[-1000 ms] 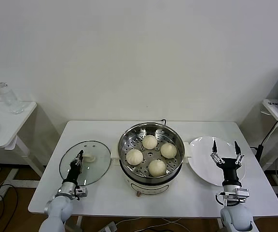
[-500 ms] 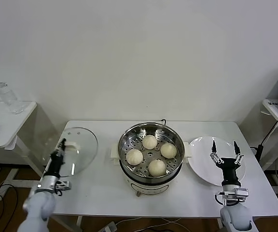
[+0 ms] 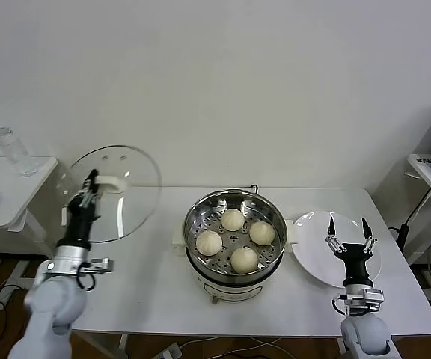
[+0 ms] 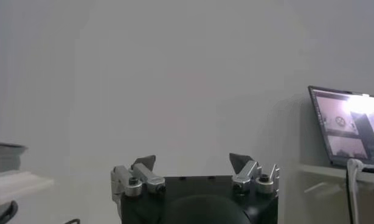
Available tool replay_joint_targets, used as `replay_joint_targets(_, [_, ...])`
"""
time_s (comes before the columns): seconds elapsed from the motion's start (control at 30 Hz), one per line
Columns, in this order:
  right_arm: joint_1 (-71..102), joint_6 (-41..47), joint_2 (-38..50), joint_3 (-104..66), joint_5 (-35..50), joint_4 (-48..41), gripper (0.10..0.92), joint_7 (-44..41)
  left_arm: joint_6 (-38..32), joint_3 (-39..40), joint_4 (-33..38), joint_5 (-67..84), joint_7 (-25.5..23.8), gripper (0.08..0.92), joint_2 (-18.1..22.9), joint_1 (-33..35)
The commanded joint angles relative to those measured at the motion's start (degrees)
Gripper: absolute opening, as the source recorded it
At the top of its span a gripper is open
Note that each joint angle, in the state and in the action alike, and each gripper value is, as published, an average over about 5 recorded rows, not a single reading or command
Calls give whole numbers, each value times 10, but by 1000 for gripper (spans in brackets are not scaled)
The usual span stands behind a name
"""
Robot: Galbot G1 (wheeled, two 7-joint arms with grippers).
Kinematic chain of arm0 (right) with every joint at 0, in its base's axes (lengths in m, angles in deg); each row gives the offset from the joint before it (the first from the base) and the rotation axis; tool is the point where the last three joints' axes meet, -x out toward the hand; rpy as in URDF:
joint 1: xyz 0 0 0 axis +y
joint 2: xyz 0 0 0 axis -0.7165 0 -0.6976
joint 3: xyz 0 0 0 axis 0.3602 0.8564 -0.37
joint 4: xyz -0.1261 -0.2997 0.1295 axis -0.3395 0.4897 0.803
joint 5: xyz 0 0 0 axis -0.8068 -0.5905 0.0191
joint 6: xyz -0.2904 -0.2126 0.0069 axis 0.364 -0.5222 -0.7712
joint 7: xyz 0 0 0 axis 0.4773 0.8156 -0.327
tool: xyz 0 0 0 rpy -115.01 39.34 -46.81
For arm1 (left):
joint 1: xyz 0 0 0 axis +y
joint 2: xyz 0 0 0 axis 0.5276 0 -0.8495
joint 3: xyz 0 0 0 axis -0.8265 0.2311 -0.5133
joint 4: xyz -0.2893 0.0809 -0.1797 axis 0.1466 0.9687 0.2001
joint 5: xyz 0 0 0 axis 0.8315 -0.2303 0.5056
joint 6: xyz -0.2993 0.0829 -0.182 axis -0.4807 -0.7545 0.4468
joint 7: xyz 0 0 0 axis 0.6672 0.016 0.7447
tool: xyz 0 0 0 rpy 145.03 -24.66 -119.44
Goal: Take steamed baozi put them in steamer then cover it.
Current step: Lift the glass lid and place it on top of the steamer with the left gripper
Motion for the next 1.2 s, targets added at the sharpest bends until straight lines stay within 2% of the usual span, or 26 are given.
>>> replay_joint_targets(0.03, [-14,24,-8,-3,-5,-15,823,6,196,291,106,15,-113,188,14,-65])
replay_joint_targets(0.2, [-21,15,-23,-9,-9,-34,823,6,243,342,82,-20,-186,188,41,-90])
replay_joint_targets(0.33, [-23,5,-33,-15,-11,-49,823,6,263,366,67,-42,-210,188,59,-97])
replay_joint_targets(0.57, [-21,7,-41,-30,-14,-49,823,5,274,389,35,-39,-189,188,101,-92])
replay_joint_targets(0.7, [-21,17,-37,-31,-15,-44,823,6,275,391,14,-73,-200,188,120,-87])
replay_joint_targets(1.2, [-23,9,-43,-29,-17,-58,823,8,253,387,-23,-171,-226,188,139,-94])
